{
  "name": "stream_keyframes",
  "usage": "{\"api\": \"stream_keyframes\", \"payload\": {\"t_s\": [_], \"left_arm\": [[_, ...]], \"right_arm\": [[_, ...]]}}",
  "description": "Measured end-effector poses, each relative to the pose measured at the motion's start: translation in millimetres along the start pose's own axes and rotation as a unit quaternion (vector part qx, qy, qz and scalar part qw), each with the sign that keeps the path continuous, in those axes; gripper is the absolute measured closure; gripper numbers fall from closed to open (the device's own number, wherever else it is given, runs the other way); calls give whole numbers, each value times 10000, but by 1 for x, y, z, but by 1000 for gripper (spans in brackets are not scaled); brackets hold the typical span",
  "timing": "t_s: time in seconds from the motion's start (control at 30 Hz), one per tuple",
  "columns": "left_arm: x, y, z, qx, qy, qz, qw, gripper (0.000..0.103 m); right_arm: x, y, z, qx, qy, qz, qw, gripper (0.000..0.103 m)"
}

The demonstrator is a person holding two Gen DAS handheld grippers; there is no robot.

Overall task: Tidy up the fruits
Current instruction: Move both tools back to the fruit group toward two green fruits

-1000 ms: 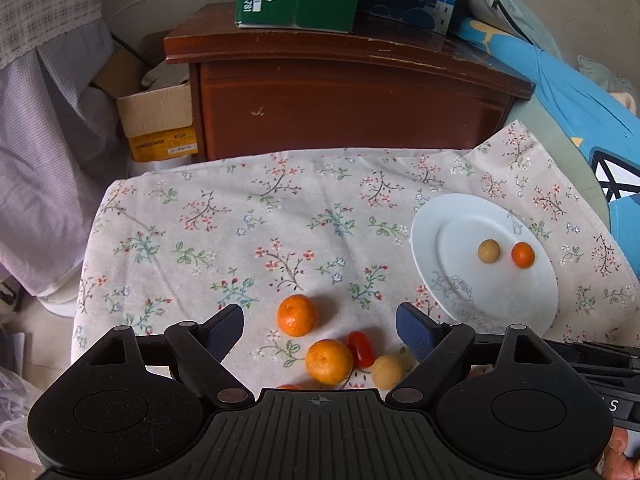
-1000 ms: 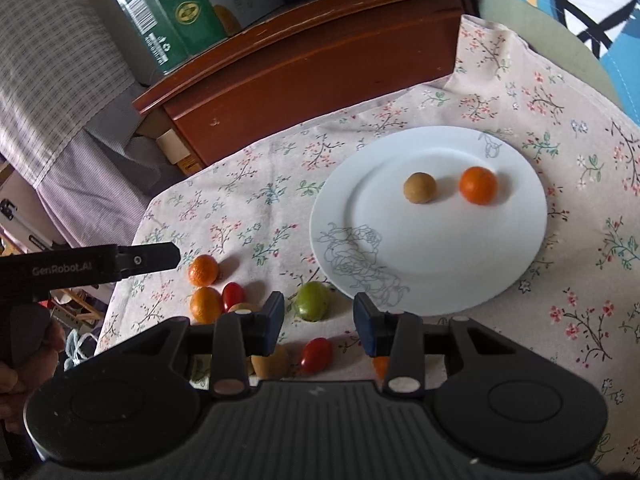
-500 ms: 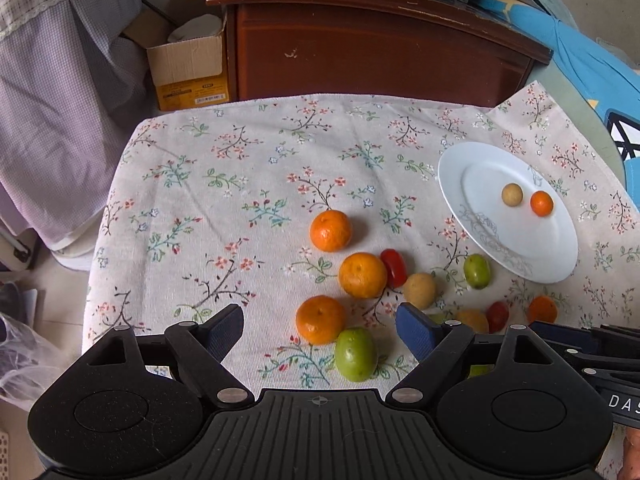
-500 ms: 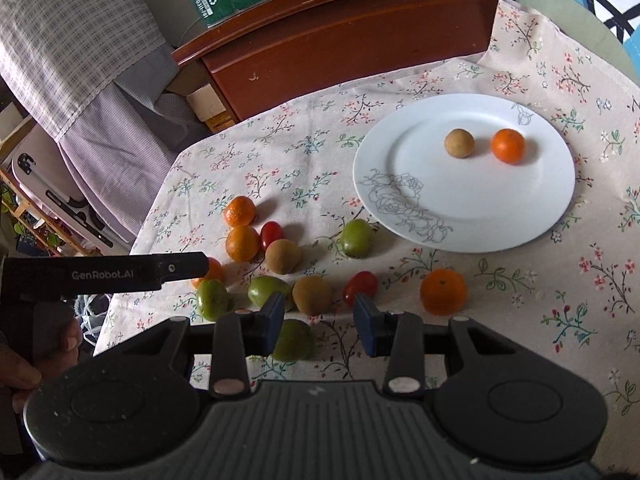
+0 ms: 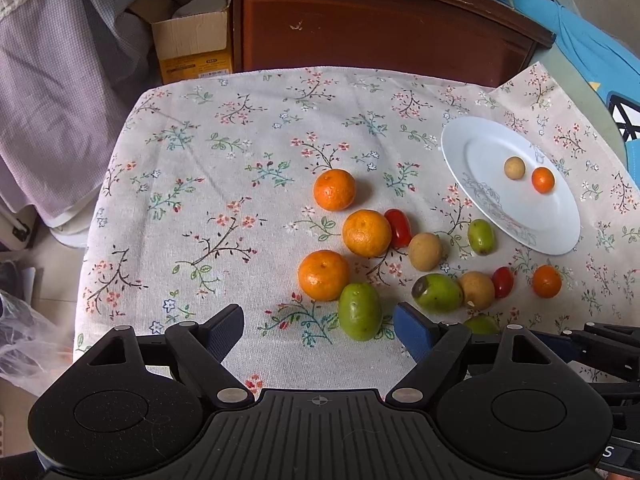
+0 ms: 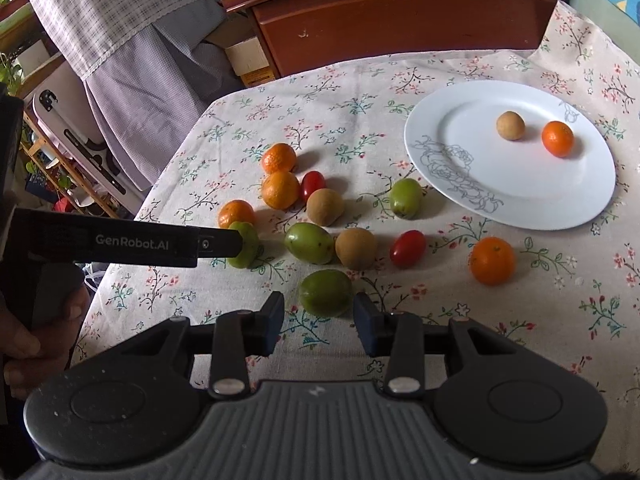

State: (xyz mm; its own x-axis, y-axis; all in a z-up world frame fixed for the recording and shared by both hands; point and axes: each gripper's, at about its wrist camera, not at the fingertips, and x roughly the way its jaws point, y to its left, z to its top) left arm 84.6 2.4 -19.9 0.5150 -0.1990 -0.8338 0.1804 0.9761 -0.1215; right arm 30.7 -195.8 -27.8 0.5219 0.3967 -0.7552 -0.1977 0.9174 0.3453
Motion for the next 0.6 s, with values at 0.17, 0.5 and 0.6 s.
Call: {"api": "stream_keyframes", "payload": {"t_s": [0.17, 0.5, 0.6], "left_arm": [[5, -5, -2, -35, 81, -103, 9999, 21], [15, -12, -4, -55, 74, -185, 9998, 44], [16, -14, -4, 9, 18, -153, 9999, 53]], "right_arm": [[8, 2, -1, -105, 37, -89, 9999, 63], [6, -1, 2, -173, -20, -306, 9994, 71], [5, -4, 4, -49, -3, -317, 9995, 71]]}}
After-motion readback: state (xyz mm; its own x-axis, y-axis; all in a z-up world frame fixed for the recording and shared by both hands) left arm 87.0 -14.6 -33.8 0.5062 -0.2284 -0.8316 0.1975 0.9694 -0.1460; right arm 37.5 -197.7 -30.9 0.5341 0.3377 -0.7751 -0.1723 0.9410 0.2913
